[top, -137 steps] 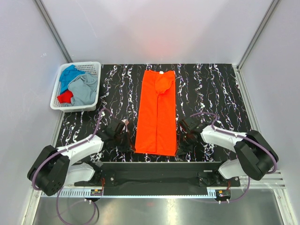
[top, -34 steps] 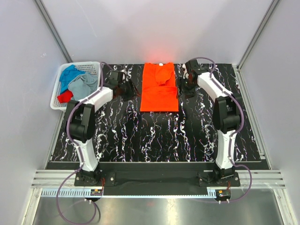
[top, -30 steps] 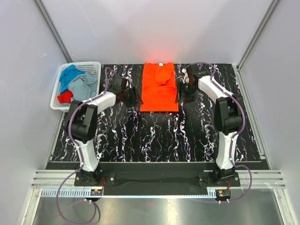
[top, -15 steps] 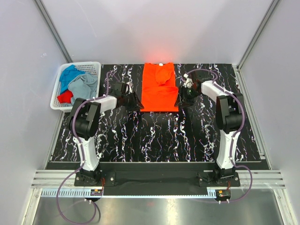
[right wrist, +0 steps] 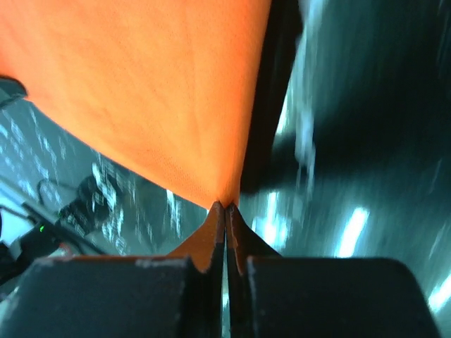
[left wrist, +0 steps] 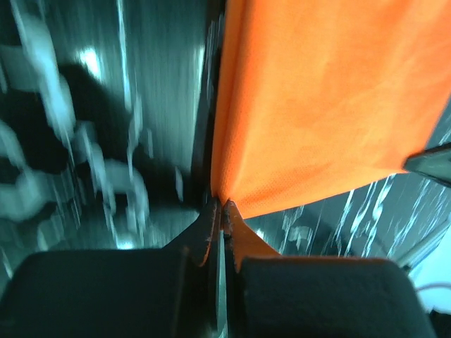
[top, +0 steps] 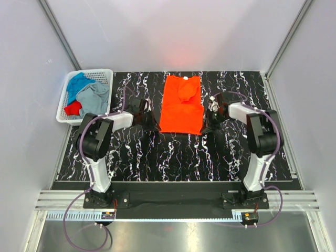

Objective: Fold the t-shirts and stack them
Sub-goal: Fold the tshirt

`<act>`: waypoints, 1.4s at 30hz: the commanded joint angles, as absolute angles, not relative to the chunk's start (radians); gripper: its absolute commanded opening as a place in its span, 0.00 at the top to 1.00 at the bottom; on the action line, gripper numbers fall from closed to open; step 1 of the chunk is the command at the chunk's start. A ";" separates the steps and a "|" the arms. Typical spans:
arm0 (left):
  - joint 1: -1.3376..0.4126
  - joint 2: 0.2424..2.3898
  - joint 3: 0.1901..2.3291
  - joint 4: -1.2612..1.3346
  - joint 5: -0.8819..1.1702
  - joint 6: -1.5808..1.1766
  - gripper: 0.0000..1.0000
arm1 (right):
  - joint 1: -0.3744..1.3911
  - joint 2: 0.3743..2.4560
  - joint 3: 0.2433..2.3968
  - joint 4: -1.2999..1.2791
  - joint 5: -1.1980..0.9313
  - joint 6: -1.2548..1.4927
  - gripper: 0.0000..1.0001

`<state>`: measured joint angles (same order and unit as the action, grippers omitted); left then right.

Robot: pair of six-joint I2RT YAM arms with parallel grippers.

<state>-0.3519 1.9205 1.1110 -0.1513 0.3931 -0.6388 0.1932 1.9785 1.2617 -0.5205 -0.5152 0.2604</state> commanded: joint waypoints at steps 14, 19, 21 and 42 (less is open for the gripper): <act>-0.416 1.603 0.965 -0.338 0.227 -0.643 0.44 | 0.203 1.653 1.061 -0.482 -0.414 0.336 0.48; -0.385 1.724 1.107 -0.258 0.275 -0.591 0.47 | 0.195 1.836 1.261 -0.497 -0.417 0.236 0.48; -0.370 1.795 1.149 -0.255 0.302 -0.586 0.48 | 0.183 1.902 1.325 -0.506 -0.437 0.215 0.48; -0.325 1.982 1.252 -0.129 0.408 -0.485 0.52 | 0.141 2.075 1.470 -0.483 -0.634 0.048 0.79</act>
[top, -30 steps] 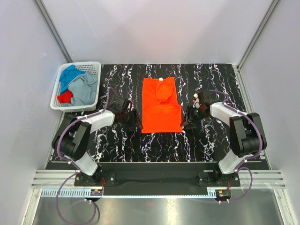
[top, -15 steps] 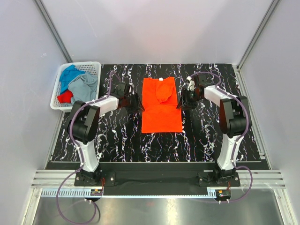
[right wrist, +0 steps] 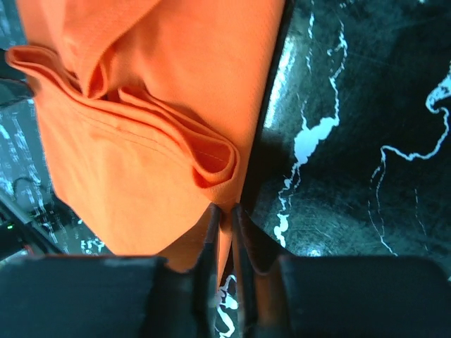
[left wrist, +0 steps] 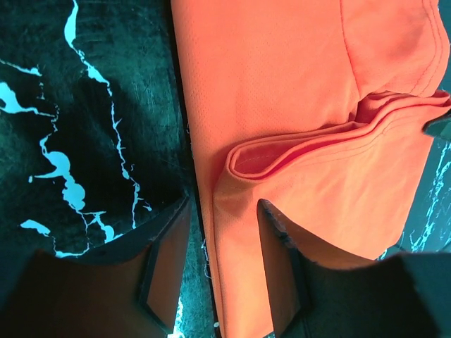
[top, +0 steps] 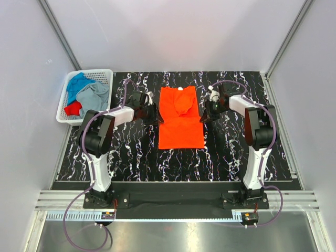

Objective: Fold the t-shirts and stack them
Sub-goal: Fold the tshirt

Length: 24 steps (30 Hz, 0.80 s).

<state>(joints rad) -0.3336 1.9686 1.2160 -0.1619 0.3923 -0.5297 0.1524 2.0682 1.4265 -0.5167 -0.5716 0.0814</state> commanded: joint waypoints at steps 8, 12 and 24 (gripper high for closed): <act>-0.304 1.982 1.246 -0.055 0.494 -0.446 0.52 | 0.114 2.103 1.466 -0.453 -0.722 0.046 0.67; -0.301 1.997 1.253 -0.044 0.537 -0.422 0.53 | 0.106 2.108 1.476 -0.439 -0.756 0.049 0.65; -0.302 2.017 1.281 -0.026 0.561 -0.403 0.62 | 0.104 2.128 1.490 -0.417 -0.804 0.063 0.76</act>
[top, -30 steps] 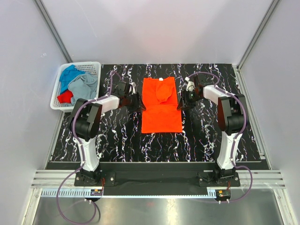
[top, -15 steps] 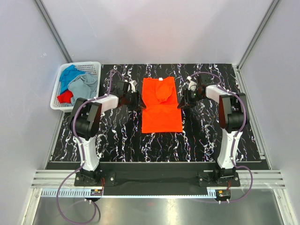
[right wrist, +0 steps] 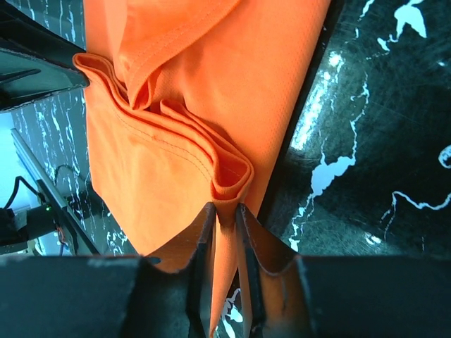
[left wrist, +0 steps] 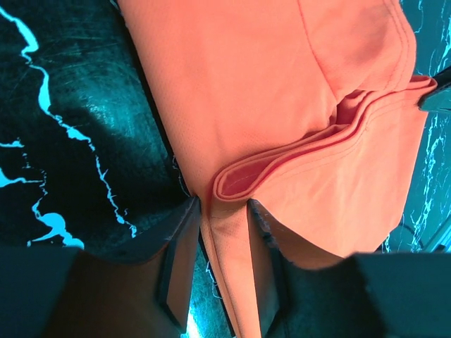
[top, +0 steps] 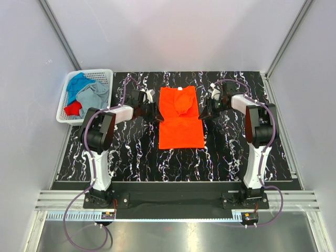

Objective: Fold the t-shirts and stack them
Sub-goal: Fold the tshirt

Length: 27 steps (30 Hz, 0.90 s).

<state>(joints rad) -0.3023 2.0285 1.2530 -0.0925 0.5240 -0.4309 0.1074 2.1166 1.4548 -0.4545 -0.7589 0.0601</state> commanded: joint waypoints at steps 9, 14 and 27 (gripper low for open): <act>-0.302 2.017 1.292 -0.049 0.542 -0.391 0.62 | 0.104 2.148 1.503 -0.417 -0.810 0.066 0.80; -0.304 1.994 1.290 -0.075 0.496 -0.376 0.59 | 0.104 2.148 1.503 -0.420 -0.810 0.063 0.83; -0.321 1.942 1.259 -0.029 0.479 -0.362 0.61 | 0.104 2.149 1.505 -0.423 -0.816 0.061 0.83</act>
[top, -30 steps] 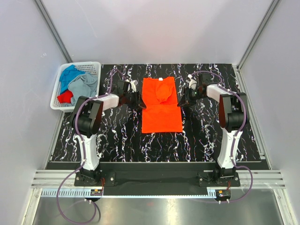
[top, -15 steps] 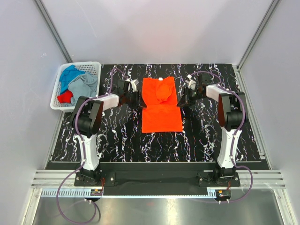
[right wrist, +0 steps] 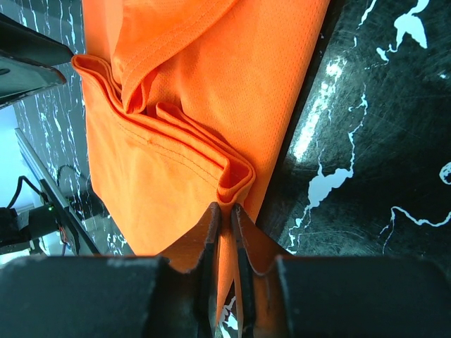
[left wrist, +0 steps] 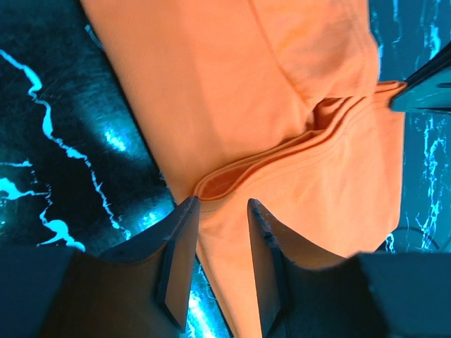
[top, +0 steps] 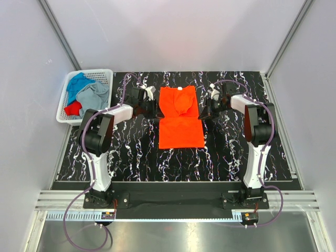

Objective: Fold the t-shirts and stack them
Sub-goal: Fold the tshirt

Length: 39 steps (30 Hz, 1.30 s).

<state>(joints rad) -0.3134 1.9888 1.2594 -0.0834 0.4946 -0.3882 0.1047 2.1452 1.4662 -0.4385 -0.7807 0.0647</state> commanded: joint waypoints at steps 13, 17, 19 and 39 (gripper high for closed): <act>-0.322 1.985 1.264 -0.055 0.439 -0.341 0.62 | 0.104 2.154 1.513 -0.429 -0.819 0.061 0.83; -0.322 1.991 1.269 -0.060 0.436 -0.336 0.62 | 0.104 2.155 1.513 -0.430 -0.821 0.060 0.83; -0.322 1.996 1.270 -0.057 0.440 -0.339 0.62 | 0.104 2.155 1.516 -0.428 -0.822 0.063 0.83; -0.333 2.008 1.299 -0.057 0.469 -0.374 0.98 | 0.104 2.161 1.520 -0.430 -0.842 0.064 0.99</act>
<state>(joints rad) -0.3264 2.0277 1.2613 -0.0799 0.4595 -0.3737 0.1047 2.1651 1.4826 -0.4389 -0.8070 0.0643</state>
